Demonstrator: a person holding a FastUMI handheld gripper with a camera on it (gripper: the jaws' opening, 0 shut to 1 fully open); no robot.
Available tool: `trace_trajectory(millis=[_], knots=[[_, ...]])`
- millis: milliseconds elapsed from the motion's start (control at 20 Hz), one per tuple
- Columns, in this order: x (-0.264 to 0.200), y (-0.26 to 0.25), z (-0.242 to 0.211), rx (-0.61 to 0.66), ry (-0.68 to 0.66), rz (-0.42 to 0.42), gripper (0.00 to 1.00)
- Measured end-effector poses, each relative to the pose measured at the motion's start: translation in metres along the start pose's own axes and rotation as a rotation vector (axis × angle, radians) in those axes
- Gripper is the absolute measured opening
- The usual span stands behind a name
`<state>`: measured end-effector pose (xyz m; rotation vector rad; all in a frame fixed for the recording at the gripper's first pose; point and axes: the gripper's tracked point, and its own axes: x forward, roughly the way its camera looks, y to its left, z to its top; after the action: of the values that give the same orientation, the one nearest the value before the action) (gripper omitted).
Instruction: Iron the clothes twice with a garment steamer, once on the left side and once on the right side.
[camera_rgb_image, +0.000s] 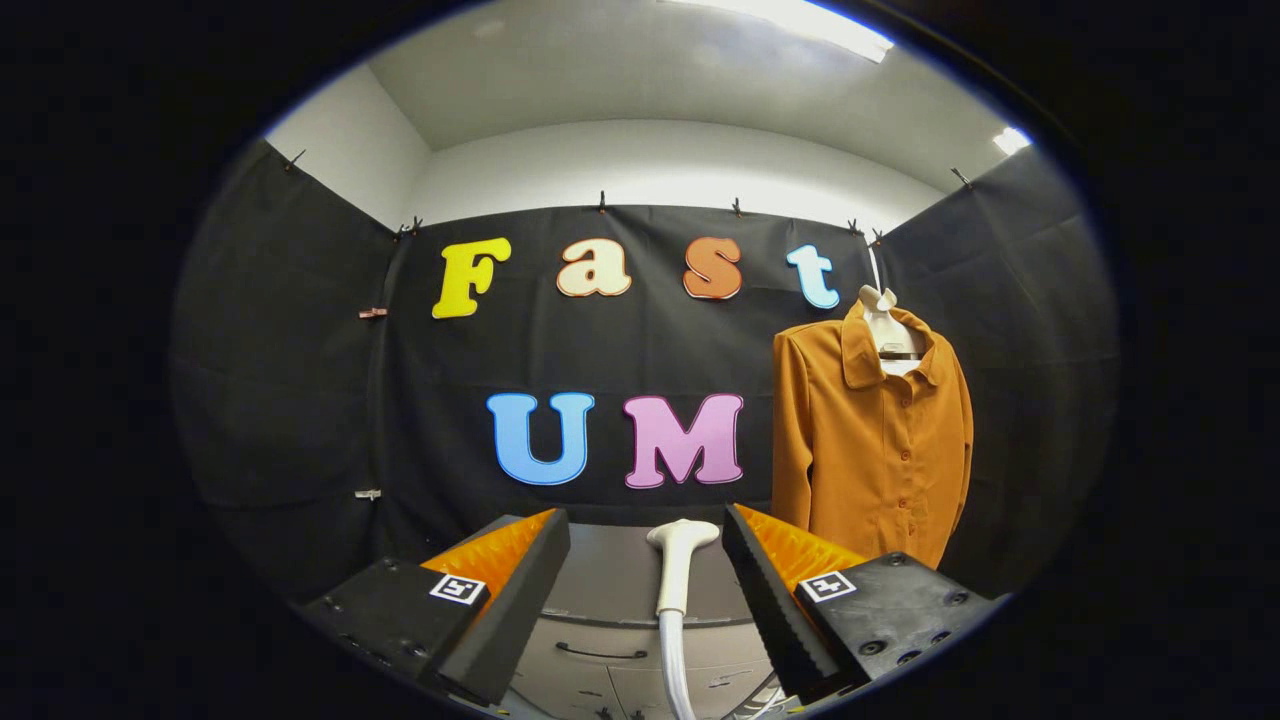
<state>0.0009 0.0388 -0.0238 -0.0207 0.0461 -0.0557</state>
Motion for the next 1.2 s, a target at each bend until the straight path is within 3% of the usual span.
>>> trace_trajectory(millis=[350,850,1200], knots=[[0.023,-0.001,-0.013,-0.016,0.039,-0.035,0.98],[0.125,-0.017,-0.064,-0.024,0.179,0.006,0.98],[0.175,-0.032,-0.112,-0.029,0.324,-0.018,0.98]])
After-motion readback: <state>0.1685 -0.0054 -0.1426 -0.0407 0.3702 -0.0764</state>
